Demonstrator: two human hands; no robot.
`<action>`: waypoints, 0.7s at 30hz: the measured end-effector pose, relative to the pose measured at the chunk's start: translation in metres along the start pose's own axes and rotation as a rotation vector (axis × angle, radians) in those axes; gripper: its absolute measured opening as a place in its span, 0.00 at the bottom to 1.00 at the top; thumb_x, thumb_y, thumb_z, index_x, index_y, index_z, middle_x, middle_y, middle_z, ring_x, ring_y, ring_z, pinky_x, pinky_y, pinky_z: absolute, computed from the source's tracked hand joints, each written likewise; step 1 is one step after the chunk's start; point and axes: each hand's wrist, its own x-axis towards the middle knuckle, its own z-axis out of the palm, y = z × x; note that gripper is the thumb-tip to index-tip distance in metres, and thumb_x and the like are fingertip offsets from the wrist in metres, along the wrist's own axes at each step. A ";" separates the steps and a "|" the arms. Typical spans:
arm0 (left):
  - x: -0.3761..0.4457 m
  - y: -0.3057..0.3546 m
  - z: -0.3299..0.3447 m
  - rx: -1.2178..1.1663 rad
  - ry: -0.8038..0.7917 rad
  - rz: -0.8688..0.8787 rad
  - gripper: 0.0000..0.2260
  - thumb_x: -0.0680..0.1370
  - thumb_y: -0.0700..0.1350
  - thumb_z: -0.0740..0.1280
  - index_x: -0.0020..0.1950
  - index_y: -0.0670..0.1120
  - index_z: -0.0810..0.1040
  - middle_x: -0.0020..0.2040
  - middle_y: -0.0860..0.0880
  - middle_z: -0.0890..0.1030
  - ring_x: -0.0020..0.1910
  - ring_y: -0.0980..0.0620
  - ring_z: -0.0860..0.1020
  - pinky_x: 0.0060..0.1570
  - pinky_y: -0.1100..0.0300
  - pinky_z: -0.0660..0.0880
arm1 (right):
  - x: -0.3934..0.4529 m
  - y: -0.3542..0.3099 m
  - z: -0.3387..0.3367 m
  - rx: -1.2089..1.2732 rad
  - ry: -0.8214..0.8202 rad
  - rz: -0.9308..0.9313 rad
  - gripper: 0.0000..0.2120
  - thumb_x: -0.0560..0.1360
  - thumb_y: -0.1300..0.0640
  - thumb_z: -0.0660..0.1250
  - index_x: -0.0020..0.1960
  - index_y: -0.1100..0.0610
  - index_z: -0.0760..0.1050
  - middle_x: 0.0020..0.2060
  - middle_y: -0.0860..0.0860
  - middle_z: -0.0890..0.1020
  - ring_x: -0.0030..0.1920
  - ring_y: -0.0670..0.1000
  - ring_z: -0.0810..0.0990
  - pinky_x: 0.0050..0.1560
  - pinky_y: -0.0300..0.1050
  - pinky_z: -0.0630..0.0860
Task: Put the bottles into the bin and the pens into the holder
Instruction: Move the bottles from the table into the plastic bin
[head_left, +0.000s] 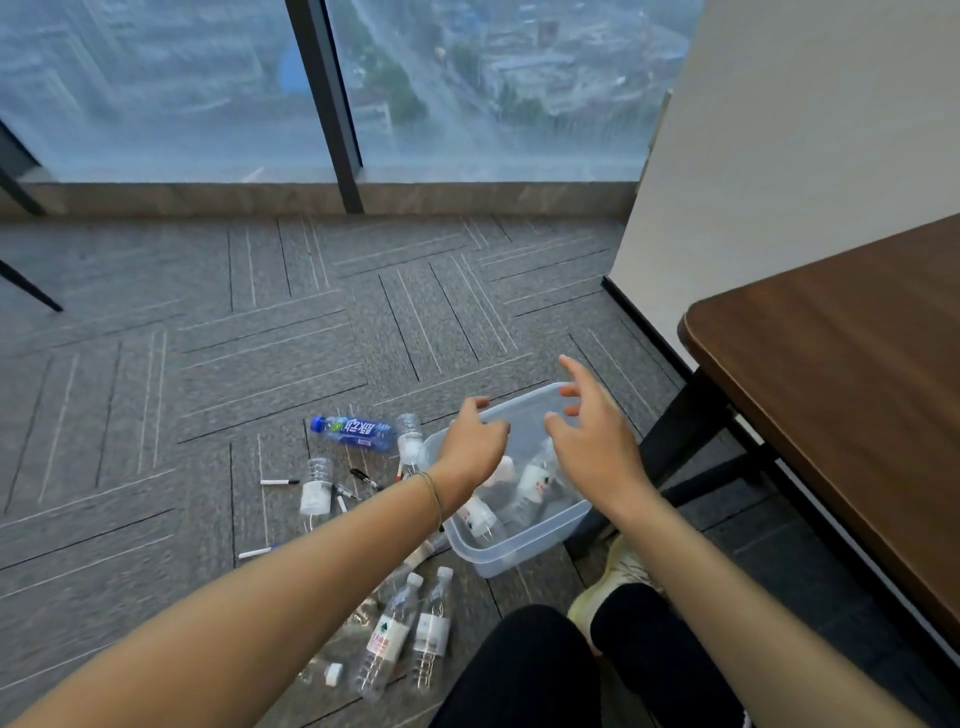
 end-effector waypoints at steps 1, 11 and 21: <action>-0.009 0.010 -0.002 -0.007 -0.008 0.035 0.23 0.81 0.43 0.63 0.76 0.48 0.68 0.56 0.49 0.79 0.45 0.53 0.77 0.46 0.57 0.72 | -0.004 -0.009 -0.006 0.008 0.012 -0.026 0.31 0.80 0.58 0.63 0.80 0.43 0.58 0.69 0.49 0.74 0.63 0.49 0.76 0.59 0.52 0.77; -0.121 0.129 -0.006 -0.125 -0.083 0.425 0.28 0.73 0.48 0.64 0.74 0.50 0.70 0.58 0.48 0.78 0.55 0.46 0.81 0.60 0.42 0.78 | -0.069 -0.097 -0.104 0.048 0.228 -0.249 0.31 0.80 0.58 0.65 0.80 0.43 0.60 0.66 0.48 0.74 0.61 0.47 0.76 0.62 0.50 0.76; -0.226 0.234 0.105 -0.061 -0.218 0.740 0.19 0.82 0.40 0.64 0.72 0.51 0.71 0.53 0.50 0.80 0.44 0.54 0.80 0.41 0.62 0.74 | -0.173 -0.071 -0.280 -0.057 0.564 -0.194 0.31 0.80 0.56 0.65 0.79 0.42 0.59 0.69 0.47 0.73 0.65 0.48 0.75 0.64 0.53 0.76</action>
